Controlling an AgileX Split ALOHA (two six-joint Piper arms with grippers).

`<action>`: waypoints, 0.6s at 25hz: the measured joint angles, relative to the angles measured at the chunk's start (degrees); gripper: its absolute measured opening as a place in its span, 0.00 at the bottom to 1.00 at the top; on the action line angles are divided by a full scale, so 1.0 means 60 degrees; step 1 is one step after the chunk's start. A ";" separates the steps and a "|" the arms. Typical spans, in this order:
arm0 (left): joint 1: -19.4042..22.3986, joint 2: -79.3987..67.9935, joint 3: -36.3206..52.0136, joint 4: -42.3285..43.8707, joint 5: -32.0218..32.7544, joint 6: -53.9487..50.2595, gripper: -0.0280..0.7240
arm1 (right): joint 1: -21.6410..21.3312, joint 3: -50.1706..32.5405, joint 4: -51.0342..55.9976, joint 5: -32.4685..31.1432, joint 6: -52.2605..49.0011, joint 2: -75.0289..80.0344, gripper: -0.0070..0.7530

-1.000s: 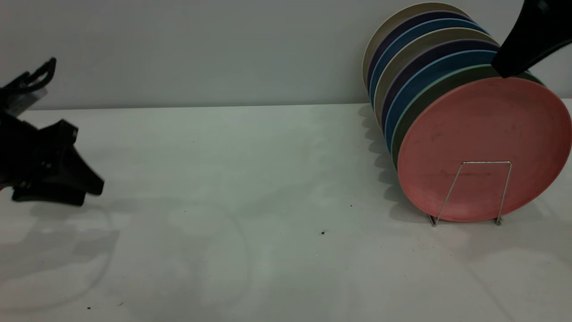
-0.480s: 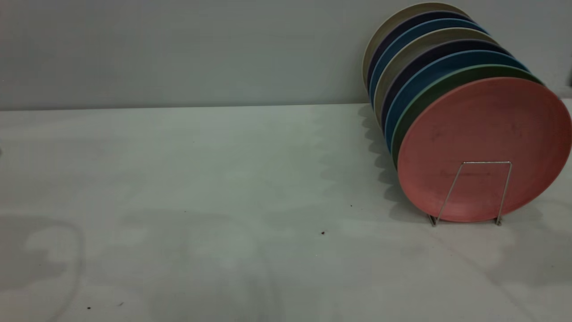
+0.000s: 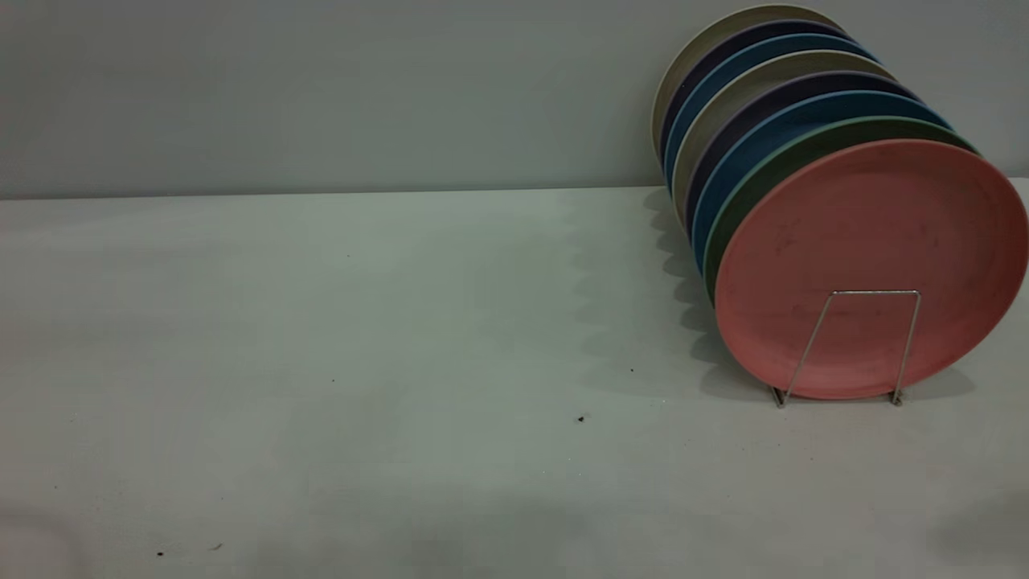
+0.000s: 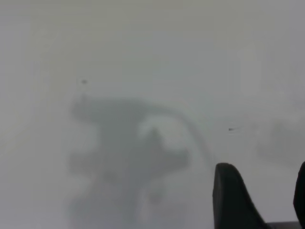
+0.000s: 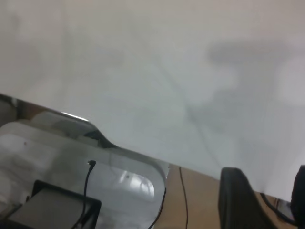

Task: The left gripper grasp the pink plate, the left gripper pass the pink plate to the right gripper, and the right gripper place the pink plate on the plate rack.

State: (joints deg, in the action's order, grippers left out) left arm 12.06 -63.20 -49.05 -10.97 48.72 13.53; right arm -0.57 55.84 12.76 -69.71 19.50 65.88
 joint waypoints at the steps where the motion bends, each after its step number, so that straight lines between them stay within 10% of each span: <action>1: 0.0000 0.0392 0.0238 -0.0143 0.0002 0.0085 0.51 | 0.0000 -0.0250 0.0011 -0.0023 0.0000 -0.0462 0.40; 15: -0.0009 0.6412 0.2506 -0.1136 0.2064 0.0152 0.63 | 0.0000 -0.3568 0.0263 0.0598 0.0103 -0.7414 0.53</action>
State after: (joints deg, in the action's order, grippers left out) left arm 12.00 -24.73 -34.02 -17.79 61.11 14.44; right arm -0.57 34.44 14.34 -66.13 20.12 21.40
